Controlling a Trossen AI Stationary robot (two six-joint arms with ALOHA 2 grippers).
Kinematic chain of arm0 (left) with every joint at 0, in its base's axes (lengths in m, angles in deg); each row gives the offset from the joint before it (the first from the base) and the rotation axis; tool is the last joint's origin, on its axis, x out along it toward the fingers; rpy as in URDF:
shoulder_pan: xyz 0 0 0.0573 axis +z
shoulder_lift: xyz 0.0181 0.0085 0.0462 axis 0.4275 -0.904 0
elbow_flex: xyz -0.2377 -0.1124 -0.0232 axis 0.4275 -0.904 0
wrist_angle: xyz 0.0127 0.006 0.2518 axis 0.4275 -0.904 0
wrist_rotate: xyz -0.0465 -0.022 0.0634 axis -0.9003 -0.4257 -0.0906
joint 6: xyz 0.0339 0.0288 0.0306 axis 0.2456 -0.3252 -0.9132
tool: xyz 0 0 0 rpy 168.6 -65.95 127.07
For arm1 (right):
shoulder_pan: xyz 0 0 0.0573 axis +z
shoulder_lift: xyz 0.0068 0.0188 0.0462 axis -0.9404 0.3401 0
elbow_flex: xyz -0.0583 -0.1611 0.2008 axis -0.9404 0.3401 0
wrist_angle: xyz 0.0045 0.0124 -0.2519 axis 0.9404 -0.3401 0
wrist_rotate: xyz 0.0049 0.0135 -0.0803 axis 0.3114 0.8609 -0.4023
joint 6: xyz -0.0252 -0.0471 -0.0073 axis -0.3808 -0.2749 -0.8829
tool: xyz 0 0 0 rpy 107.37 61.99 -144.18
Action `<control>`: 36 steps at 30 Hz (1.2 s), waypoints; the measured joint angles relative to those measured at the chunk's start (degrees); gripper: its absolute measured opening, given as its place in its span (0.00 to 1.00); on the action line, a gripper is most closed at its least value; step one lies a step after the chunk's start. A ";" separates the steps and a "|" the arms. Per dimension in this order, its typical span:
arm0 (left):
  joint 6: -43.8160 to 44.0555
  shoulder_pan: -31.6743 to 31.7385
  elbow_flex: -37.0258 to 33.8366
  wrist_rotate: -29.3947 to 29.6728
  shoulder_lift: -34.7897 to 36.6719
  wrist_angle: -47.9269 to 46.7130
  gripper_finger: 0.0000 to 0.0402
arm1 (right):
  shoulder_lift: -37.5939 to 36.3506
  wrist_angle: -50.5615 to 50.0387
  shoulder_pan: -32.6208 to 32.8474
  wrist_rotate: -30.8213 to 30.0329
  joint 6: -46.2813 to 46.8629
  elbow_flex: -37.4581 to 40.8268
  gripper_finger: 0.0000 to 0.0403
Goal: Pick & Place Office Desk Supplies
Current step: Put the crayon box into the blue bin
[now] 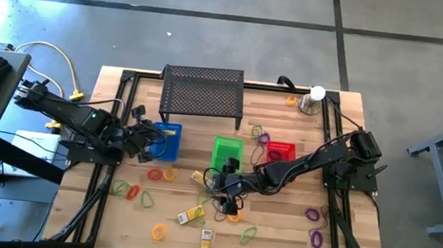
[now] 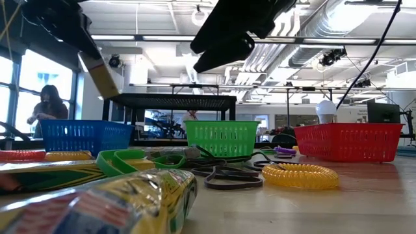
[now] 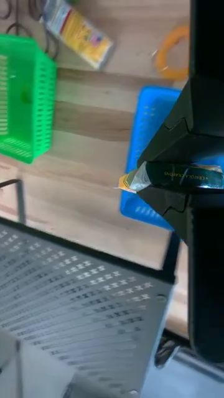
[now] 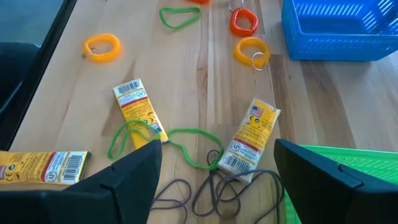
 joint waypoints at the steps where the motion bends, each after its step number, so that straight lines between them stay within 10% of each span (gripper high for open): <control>1: 1.60 -0.23 0.58 -0.48 0.00 -1.53 0.09 | 0.00 -0.05 0.00 0.00 0.00 0.00 0.74; 36: 6.35 -0.63 1.12 2.12 -22.23 -10.59 0.20 | 0.00 2.61 0.00 1.31 0.07 0.00 0.74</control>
